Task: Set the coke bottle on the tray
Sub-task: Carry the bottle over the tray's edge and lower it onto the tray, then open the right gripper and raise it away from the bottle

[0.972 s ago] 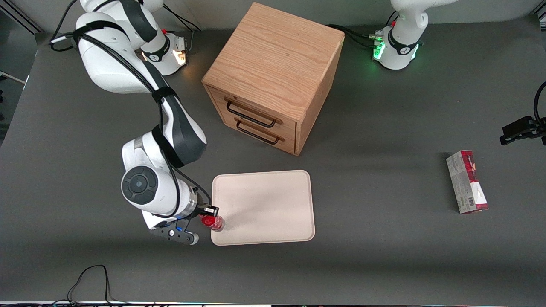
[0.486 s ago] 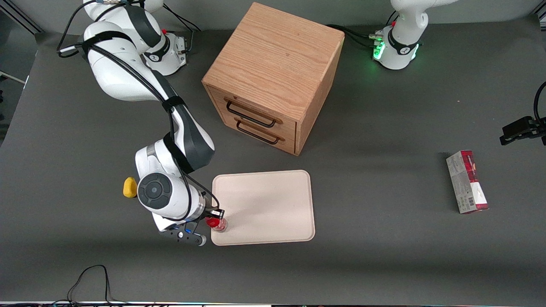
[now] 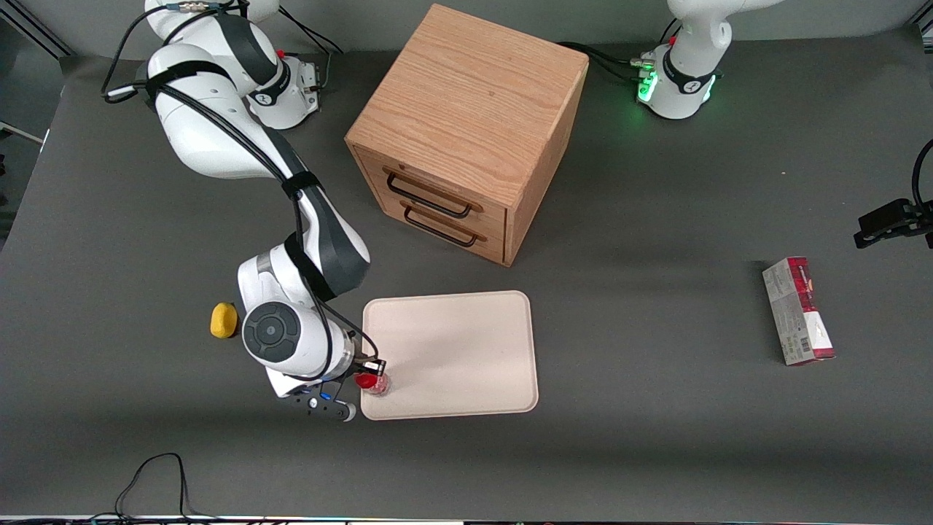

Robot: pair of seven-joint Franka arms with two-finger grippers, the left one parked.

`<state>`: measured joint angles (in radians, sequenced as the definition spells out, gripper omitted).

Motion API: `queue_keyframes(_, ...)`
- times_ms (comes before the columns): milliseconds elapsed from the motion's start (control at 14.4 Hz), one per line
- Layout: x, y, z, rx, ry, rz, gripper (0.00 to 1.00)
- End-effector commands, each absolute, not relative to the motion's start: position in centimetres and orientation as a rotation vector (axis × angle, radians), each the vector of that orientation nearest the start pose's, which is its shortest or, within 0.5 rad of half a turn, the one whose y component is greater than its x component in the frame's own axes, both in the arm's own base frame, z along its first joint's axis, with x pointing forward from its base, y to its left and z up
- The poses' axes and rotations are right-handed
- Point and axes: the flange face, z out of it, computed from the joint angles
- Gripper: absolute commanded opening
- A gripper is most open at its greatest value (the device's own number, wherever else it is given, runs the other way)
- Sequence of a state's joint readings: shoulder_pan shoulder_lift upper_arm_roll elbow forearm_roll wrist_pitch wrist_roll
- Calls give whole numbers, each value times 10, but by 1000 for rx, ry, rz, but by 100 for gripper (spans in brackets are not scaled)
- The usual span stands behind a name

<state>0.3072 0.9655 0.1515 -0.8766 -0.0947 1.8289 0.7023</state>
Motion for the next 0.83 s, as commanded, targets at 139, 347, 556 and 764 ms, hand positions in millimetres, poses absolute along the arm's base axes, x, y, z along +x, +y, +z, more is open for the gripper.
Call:
queue_keyframes(139,729,301,318,-3087,462,-9,100)
queue_keyframes(347,730,301,318,-3087,464,-13,100)
queue_keyframes(556,729,301,319,-3089,463,-14,100)
queue_keyframes(764,728,298,331,-3102,452,-17,100)
